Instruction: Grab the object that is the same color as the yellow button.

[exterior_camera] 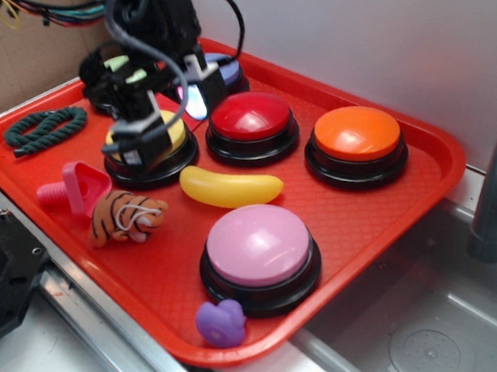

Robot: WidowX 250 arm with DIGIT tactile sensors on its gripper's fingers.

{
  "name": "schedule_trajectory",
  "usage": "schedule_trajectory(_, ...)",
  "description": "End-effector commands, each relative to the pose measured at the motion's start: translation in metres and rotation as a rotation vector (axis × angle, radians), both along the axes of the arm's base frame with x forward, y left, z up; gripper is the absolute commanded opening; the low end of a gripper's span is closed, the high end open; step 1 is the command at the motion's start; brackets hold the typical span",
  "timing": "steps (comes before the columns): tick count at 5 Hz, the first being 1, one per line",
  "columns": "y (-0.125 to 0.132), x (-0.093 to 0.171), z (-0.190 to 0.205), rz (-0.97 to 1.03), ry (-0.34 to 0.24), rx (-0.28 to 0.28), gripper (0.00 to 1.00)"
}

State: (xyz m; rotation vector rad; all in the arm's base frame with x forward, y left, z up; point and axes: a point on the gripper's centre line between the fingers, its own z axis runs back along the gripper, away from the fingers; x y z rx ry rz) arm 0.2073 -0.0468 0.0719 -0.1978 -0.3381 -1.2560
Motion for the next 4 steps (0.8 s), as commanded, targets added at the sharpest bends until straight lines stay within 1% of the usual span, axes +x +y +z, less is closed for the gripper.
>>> schedule_trajectory(1, -0.014, 0.006, -0.023, -0.13, -0.065, 0.033, 1.0)
schedule_trajectory(2, -0.021, 0.006, -0.036, -0.163, -0.048, 0.043, 1.0)
schedule_trajectory(3, -0.024, 0.004, -0.047, -0.195, -0.044, 0.054, 1.0)
schedule_trajectory(4, -0.03, 0.003, -0.055, -0.23, -0.036, 0.047, 1.0)
